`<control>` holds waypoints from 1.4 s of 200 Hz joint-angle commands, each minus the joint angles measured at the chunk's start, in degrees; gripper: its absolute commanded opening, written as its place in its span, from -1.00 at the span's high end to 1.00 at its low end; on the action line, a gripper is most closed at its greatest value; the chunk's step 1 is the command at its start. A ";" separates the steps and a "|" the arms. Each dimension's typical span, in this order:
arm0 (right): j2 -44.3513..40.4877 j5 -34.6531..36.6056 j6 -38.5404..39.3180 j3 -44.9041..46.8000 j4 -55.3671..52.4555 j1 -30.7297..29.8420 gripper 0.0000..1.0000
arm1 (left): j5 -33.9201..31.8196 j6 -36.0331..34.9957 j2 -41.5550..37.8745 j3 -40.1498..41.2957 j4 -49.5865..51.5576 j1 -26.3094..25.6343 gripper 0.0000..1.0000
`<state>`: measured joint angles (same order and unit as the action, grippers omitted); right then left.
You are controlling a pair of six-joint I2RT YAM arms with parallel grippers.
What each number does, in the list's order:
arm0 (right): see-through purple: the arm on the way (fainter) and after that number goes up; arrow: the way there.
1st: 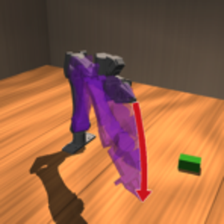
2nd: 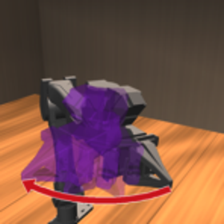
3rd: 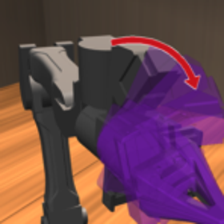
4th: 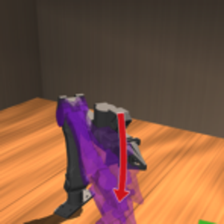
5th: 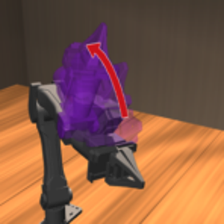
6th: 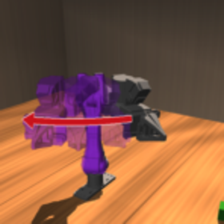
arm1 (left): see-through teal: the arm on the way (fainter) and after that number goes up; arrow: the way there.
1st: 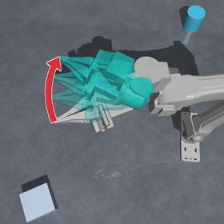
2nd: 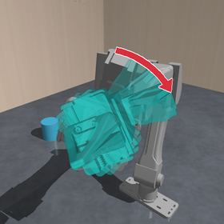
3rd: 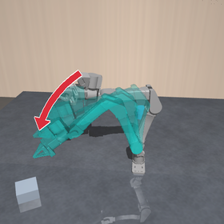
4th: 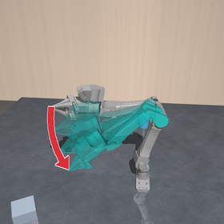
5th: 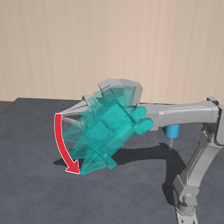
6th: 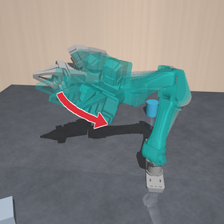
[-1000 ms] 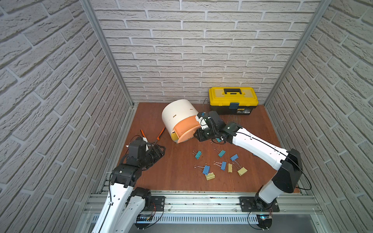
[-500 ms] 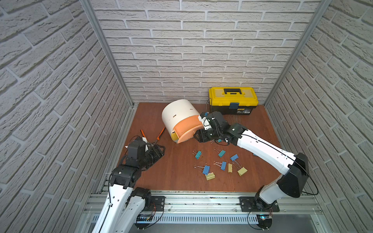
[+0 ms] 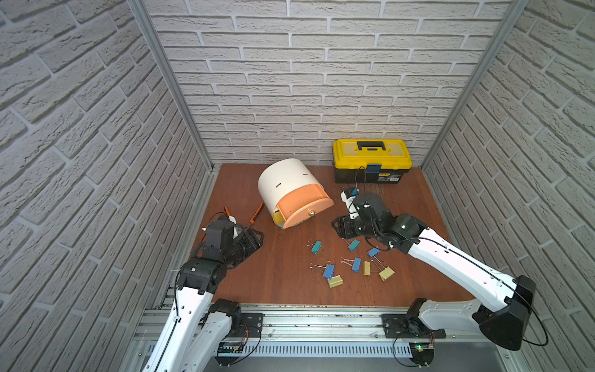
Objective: Put the binder clips in the drawer according to color
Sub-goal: Open the drawer in the storage box, then pick up the binder clip at the center of the board.
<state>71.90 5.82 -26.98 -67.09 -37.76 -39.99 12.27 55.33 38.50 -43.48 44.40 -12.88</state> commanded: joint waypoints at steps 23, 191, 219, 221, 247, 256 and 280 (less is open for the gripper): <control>-1.81 3.37 -3.73 10.63 -0.09 2.26 -0.27 | -0.73 4.05 -2.63 8.94 -4.50 -3.22 -0.37; 16.65 1.99 1.74 13.83 1.45 9.43 -0.55 | -6.23 10.50 -7.79 13.69 -4.81 -10.10 -0.40; 18.04 2.78 3.05 13.10 1.43 9.75 -0.55 | -6.36 10.18 -6.70 13.09 -5.29 -10.13 -0.41; 18.22 2.81 3.13 12.94 1.39 9.80 -0.55 | -6.25 10.22 -6.62 13.08 -5.36 -10.07 -0.41; 19.92 3.60 4.43 11.62 1.20 9.86 -0.55 | -6.19 9.47 -5.25 12.14 -5.47 -10.13 -0.41; 20.44 3.88 4.81 11.29 1.10 9.89 -0.54 | -6.25 9.01 -4.94 11.73 -5.41 -10.06 -0.41; 21.50 3.93 5.74 10.58 0.89 10.13 -0.54 | -6.79 7.83 -4.10 10.18 -4.65 -10.13 -0.43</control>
<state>92.73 8.36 -23.07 -55.18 -36.64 -30.20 6.66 65.10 33.85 -30.63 41.06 -22.63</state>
